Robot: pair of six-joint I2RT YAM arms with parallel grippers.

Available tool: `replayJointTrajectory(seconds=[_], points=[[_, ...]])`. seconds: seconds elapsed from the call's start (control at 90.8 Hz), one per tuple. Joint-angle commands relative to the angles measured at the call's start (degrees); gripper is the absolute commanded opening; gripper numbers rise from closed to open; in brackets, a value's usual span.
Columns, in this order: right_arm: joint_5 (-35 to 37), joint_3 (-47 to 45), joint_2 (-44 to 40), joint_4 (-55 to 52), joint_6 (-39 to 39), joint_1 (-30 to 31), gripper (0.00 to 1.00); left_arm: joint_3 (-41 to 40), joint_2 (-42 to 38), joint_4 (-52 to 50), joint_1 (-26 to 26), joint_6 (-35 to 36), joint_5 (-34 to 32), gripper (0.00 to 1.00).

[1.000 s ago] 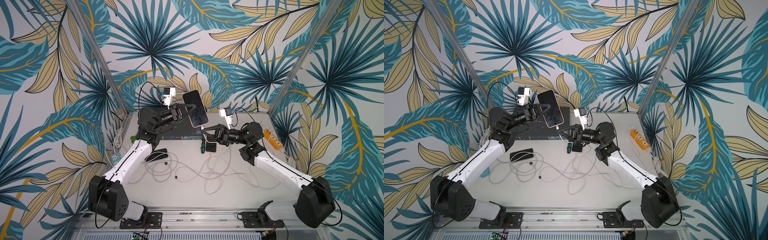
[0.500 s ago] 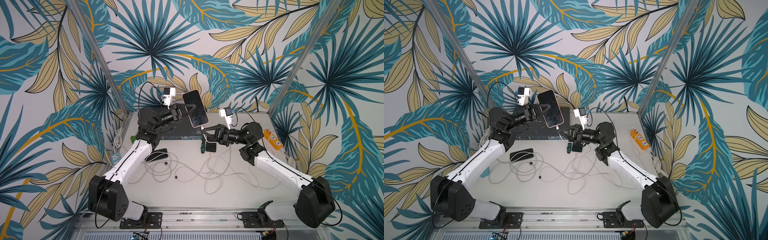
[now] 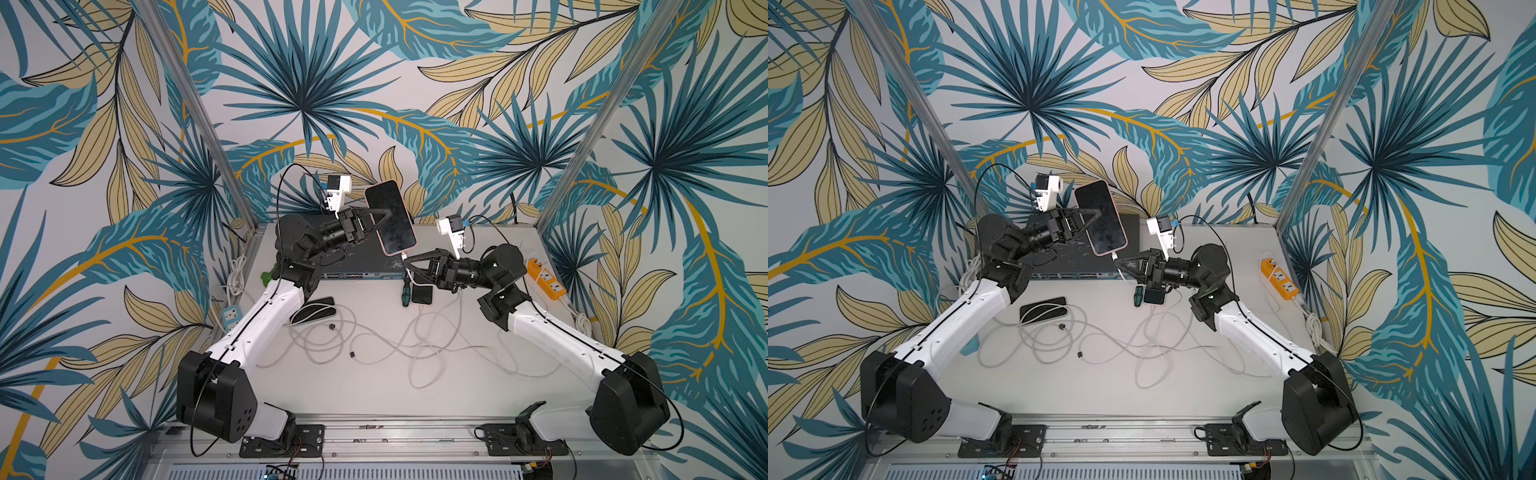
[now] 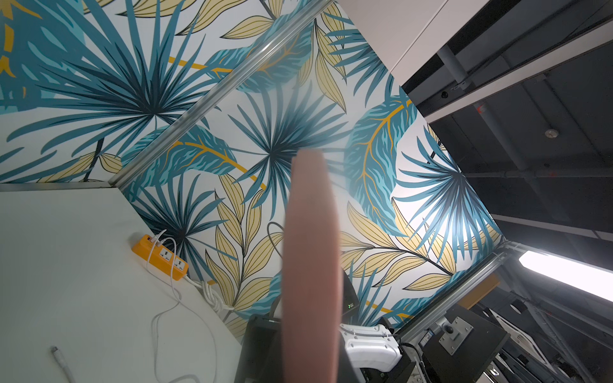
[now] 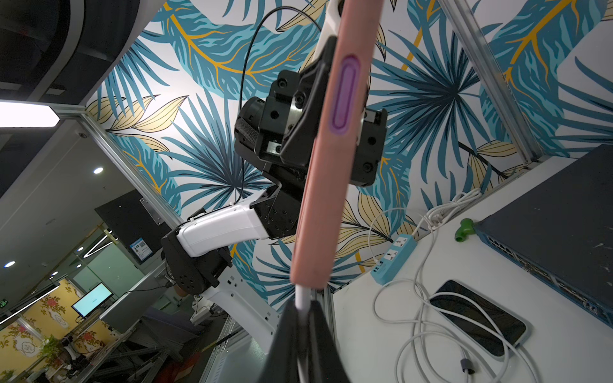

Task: Plug the charging cable into the phone
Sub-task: Insert the charging cable into the phone.

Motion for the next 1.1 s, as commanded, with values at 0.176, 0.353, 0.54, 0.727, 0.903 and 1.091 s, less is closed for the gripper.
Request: replayJointTrajectory(seconds=[0.176, 0.353, 0.54, 0.727, 0.903, 1.091], points=[[0.9, 0.8, 0.6, 1.3, 0.5, -0.4, 0.00, 0.3, -2.8, 2.1, -1.2, 2.3, 1.3, 0.00], [1.7, 1.0, 0.6, 0.7, 1.1, -0.5, 0.00, -0.2, -3.2, 0.4, -2.0, 4.3, 1.5, 0.00], [2.2, 0.8, 0.7, 1.2, 1.4, -0.6, 0.00, -0.5, -3.4, -1.1, -2.3, 5.4, 1.7, 0.00], [2.4, 1.1, 0.6, 1.1, 1.3, -1.0, 0.00, -1.4, -3.6, -2.3, -2.7, 6.8, 2.1, 0.00], [2.2, 1.4, 0.5, 1.1, 1.2, -1.3, 0.00, -4.0, -4.1, -2.2, -2.9, 7.3, 2.9, 0.00], [1.6, 2.2, 0.8, 1.0, 1.1, -1.3, 0.00, -5.6, -3.7, -1.9, -4.3, 7.7, 4.2, 0.00]])
